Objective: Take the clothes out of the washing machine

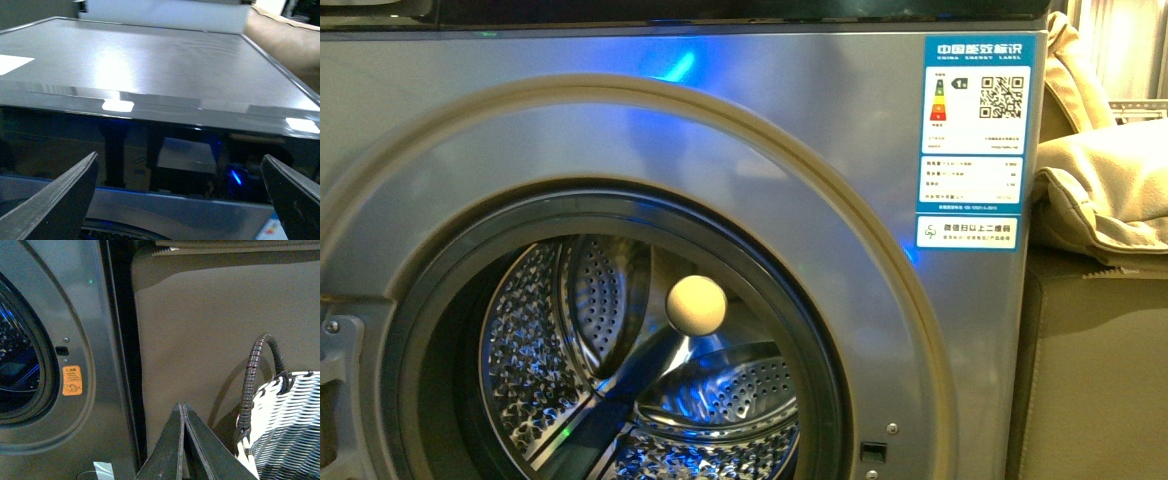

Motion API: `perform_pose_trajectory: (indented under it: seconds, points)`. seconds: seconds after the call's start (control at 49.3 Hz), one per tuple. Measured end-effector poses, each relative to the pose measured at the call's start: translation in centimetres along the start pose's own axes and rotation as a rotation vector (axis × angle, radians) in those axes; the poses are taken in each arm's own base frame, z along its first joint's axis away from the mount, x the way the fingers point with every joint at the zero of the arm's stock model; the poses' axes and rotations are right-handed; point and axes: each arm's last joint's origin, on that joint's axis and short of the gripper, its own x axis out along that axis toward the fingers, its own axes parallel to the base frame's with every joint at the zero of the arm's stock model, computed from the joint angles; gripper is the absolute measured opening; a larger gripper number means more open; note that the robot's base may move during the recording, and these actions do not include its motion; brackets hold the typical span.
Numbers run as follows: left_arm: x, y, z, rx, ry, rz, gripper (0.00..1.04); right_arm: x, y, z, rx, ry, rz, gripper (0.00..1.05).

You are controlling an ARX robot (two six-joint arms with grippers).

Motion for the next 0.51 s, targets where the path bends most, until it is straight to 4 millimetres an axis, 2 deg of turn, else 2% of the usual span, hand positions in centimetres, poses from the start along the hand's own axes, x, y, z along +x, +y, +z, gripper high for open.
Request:
perform_pose_trajectory:
  seconds: [0.142,0.345,0.385,0.446,0.507]
  points:
    - [0.8,3.5,0.6,-0.047,-0.004,0.173,0.98,0.0,0.0,0.0,0.0,0.0,0.0,0.02]
    - [1.8,4.9,0.2,-0.049,-0.017,0.214,0.98,0.0,0.0,0.0,0.0,0.0,0.0,0.02]
    - [1.9,5.8,-0.2,-0.011,0.006,0.138,0.93,0.0,0.0,0.0,0.0,0.0,0.0,0.02]
    - [1.4,7.9,-2.0,0.026,0.006,-0.029,0.78,0.0,0.0,0.0,0.0,0.0,0.0,0.02]
    - [0.5,10.0,-4.0,0.032,-0.015,-0.075,0.68,0.0,0.0,0.0,0.0,0.0,0.0,0.02]
